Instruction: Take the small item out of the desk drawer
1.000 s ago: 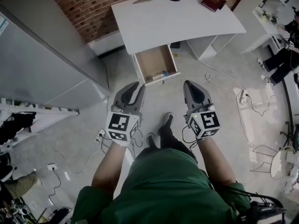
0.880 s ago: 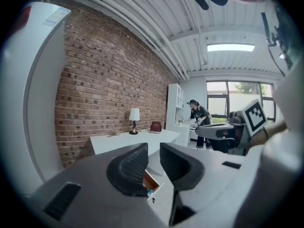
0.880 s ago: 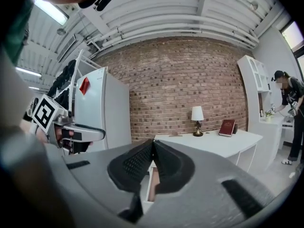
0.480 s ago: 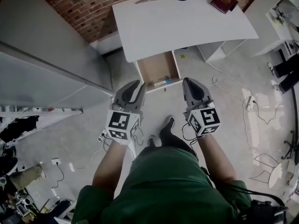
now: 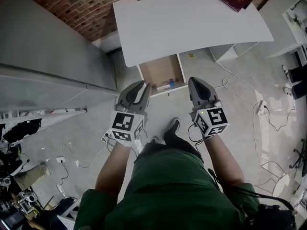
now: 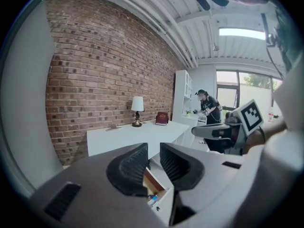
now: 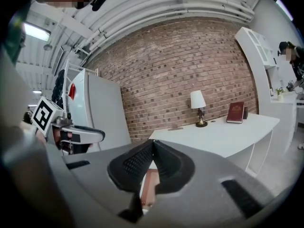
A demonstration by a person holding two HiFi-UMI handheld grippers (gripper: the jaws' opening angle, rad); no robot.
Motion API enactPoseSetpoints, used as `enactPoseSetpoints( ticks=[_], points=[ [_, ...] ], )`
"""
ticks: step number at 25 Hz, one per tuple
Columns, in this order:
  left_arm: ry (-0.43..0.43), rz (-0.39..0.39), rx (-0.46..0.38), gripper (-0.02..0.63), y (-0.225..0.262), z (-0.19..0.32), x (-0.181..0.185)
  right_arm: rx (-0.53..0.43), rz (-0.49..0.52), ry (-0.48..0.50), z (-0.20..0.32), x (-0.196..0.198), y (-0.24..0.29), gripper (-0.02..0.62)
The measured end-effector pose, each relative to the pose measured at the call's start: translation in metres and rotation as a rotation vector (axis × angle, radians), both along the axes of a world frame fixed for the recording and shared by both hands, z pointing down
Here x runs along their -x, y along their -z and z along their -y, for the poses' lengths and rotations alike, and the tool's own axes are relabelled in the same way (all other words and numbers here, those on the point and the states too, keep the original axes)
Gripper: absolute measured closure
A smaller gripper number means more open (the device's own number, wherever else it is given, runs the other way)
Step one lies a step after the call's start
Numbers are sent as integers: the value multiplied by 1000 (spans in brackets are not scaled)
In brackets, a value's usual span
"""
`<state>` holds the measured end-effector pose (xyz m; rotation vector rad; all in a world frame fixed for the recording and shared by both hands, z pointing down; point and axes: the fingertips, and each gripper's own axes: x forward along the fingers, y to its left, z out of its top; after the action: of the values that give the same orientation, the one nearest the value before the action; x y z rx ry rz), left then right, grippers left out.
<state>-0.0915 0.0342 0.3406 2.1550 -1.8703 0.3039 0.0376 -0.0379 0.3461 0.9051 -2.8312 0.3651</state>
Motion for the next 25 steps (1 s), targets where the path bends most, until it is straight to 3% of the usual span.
enactPoseSetpoints(
  ticks=[14,21,25],
  points=[
    [-75,-15,53,534,-29,35,-10,52,0,-56,25,-10,-23,592],
    [-197,-51,89,534,-54,51,-5,72,-48,-170,29,-17,-32,592],
    [-275,-20,135,534,-83,58,7,94,-77,-228,28,-7,-45,592]
  ],
)
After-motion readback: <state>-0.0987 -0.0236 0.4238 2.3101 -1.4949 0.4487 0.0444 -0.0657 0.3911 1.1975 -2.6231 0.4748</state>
